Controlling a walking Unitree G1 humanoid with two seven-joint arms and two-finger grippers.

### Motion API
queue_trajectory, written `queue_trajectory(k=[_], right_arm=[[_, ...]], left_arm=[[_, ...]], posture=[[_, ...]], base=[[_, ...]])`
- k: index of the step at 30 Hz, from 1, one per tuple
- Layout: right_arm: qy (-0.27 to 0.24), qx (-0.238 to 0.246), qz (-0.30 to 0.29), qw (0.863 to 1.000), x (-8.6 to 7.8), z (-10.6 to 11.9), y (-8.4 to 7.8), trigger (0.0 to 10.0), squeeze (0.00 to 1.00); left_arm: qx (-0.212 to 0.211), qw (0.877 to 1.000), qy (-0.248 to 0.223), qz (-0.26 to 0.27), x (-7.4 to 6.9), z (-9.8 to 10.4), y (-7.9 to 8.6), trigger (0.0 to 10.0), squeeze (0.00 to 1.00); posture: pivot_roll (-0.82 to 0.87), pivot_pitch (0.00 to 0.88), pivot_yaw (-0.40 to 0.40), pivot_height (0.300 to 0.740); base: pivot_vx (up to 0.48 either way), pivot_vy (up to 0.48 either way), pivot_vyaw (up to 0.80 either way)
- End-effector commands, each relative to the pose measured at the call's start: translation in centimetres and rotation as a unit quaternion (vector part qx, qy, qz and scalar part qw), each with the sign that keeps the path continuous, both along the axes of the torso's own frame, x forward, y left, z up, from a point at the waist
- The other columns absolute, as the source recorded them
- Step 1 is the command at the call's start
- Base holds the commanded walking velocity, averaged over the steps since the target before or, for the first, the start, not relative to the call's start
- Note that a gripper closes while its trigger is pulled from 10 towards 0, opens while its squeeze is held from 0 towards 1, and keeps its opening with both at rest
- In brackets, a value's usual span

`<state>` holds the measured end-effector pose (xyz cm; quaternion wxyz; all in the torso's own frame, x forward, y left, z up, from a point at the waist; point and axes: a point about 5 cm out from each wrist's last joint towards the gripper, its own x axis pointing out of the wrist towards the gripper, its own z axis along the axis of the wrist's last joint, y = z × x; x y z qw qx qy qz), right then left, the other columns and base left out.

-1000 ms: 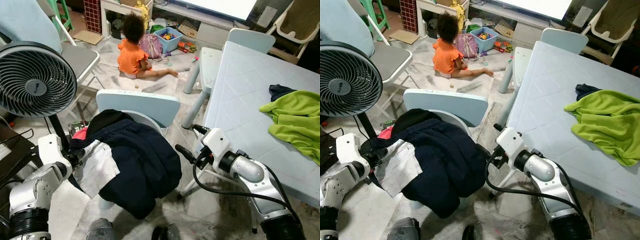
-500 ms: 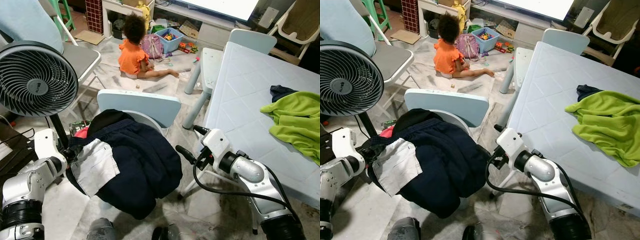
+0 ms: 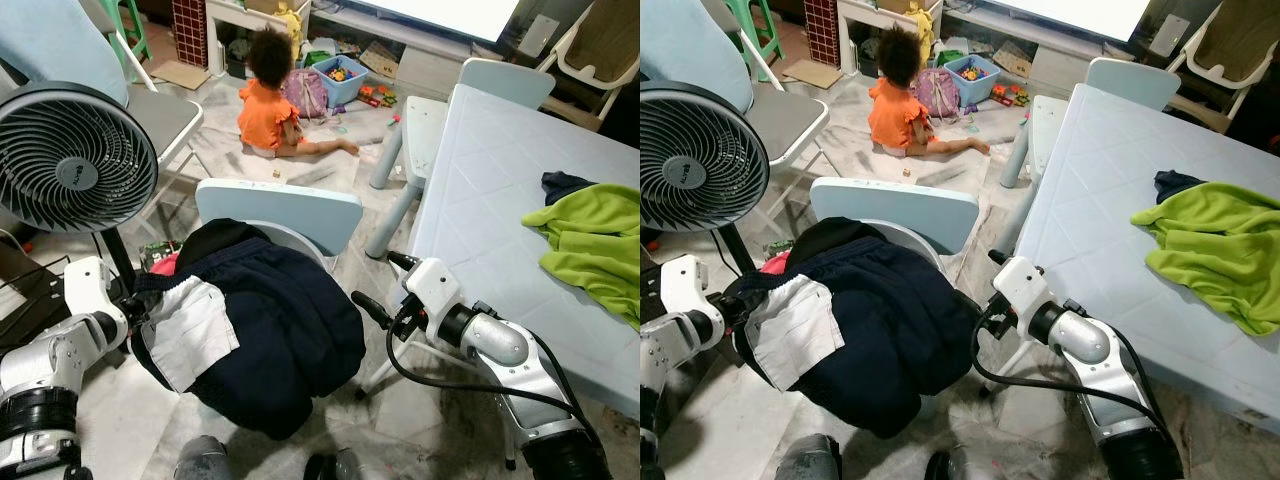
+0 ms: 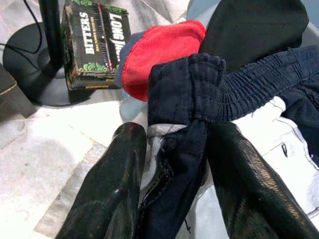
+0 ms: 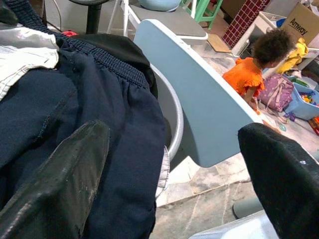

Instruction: Hang hanger

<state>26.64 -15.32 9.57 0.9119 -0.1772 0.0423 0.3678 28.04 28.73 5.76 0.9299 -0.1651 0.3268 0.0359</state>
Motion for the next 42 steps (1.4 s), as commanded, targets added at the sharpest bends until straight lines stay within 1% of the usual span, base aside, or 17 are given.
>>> queue_trajectory(k=[1, 9, 28, 30, 33, 35, 39, 40, 42], right_arm=[[-0.003, -0.011, -0.01, 1.0, 0.0, 0.1, -0.7, 10.0, 0.0], [-0.003, -0.014, -0.01, 1.0, -0.1, 0.0, -0.7, 10.0, 0.0], [0.0, -0.013, -0.006, 1.0, 0.1, 0.0, -0.7, 10.0, 0.0], [0.01, -0.009, 0.009, 1.0, -0.1, -0.1, -0.6, 10.0, 0.0], [0.015, -0.006, 0.016, 1.0, -0.2, -0.1, -0.6, 10.0, 0.0], [0.022, 0.0, 0.025, 0.999, -0.3, -0.1, -0.5, 10.0, 0.0], [0.047, 0.005, 0.057, 0.997, -0.9, -0.4, -0.1, 10.0, 0.0], [0.05, 0.004, 0.059, 0.997, -1.0, -0.5, -0.1, 10.0, 0.0], [0.05, 0.004, 0.059, 0.997, -1.0, -0.6, 0.0, 10.0, 0.0]], left_arm=[[0.007, 1.0, -0.004, -0.011, 0.5, 0.3, 0.0, 0.0, 0.0], [0.003, 1.0, -0.011, -0.02, 1.2, 0.0, -0.2, 0.0, 0.0], [0.001, 0.999, -0.019, -0.03, 1.3, -0.5, -0.5, 0.0, 0.0], [0.0, 0.999, -0.019, -0.032, 1.2, -0.7, -0.6, 0.0, 0.0], [0.0, 0.999, -0.019, -0.031, 1.2, -0.8, -0.5, 0.0, 0.0], [0.003, 0.999, -0.02, -0.028, 1.2, -0.9, -0.4, 0.0, 0.0], [0.025, 0.999, -0.031, -0.002, 1.0, -0.9, 0.1, 0.0, 0.0], [0.034, 0.999, -0.039, 0.009, 1.0, -0.9, 0.2, 0.0, 0.0], [0.041, 0.998, -0.046, 0.01, 0.9, -0.9, 0.1, 0.0, 0.0]], posture=[[-0.05, 0.035, -0.142, 0.74], [-0.05, 0.035, -0.143, 0.74], [-0.05, 0.022, -0.139, 0.74], [-0.05, 0.019, -0.137, 0.74], [-0.05, 0.018, -0.134, 0.74], [-0.05, 0.016, -0.131, 0.74], [-0.04, 0.014, -0.126, 0.74], [-0.04, 0.013, -0.124, 0.74], [-0.04, 0.013, -0.124, 0.74]], base=[[0.0, 0.0, 0.0], [0.0, 0.0, 0.0], [0.0, 0.0, 0.0], [0.0, 0.0, 0.0], [0.0, 0.0, 0.0], [0.0, 0.0, 0.0], [0.0, 0.0, 0.0], [0.0, 0.0, 0.0], [0.0, 0.0, 0.0]])
